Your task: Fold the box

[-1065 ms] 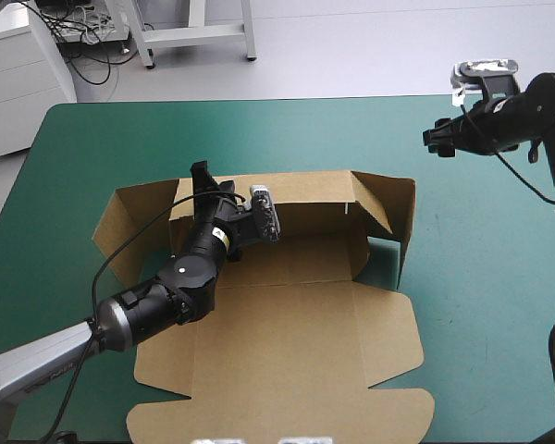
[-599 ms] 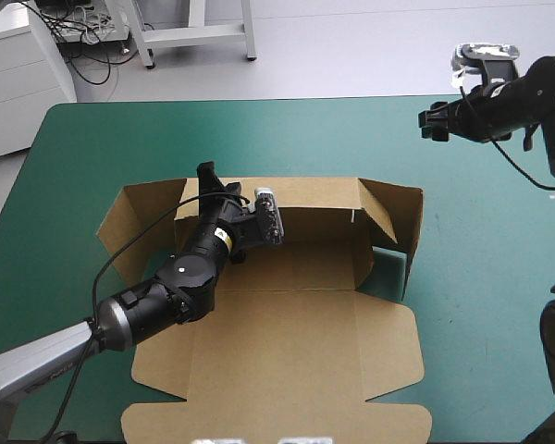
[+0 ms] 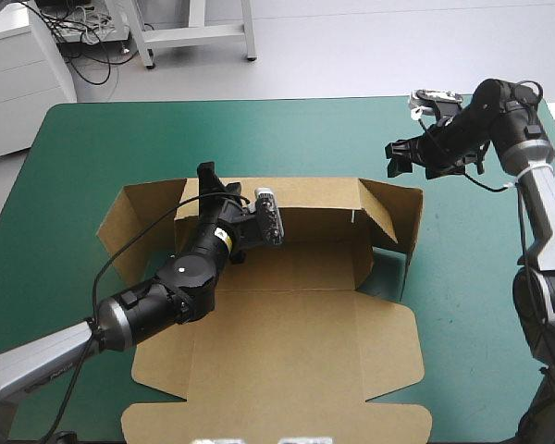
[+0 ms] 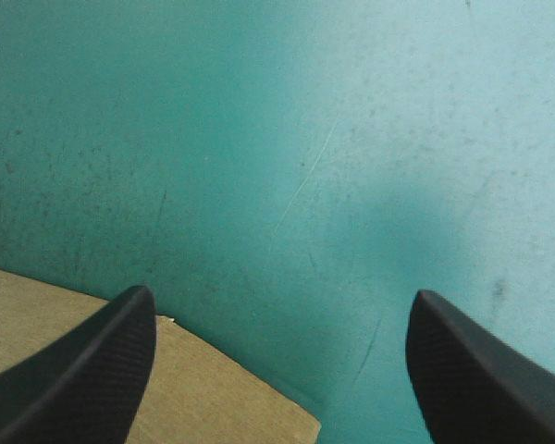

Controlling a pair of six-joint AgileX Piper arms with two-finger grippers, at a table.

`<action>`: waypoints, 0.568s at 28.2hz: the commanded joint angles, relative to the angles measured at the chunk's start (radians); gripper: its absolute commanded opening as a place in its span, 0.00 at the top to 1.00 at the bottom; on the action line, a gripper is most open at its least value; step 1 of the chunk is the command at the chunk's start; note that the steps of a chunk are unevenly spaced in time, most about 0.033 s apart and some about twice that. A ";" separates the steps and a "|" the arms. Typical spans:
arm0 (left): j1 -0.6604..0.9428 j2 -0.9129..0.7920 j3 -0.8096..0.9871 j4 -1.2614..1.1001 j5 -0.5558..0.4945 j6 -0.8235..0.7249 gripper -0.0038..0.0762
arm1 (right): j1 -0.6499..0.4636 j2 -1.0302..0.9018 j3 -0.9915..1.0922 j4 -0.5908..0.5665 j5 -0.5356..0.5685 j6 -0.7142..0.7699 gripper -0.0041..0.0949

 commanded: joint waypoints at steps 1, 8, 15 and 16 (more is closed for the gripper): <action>-0.002 -0.032 -0.036 0.016 -0.009 -0.026 0.99 | 0.003 -0.076 0.010 0.031 0.007 -0.013 0.25; -0.002 -0.032 -0.036 0.016 -0.009 -0.023 0.99 | 0.003 -0.167 0.159 0.021 0.007 -0.057 0.25; -0.002 -0.032 -0.036 0.023 -0.009 -0.023 0.99 | 0.003 -0.266 0.295 0.100 0.007 -0.159 0.26; -0.002 -0.032 -0.036 0.023 -0.009 -0.023 0.99 | 0.003 -0.276 0.306 0.128 0.007 -0.181 0.26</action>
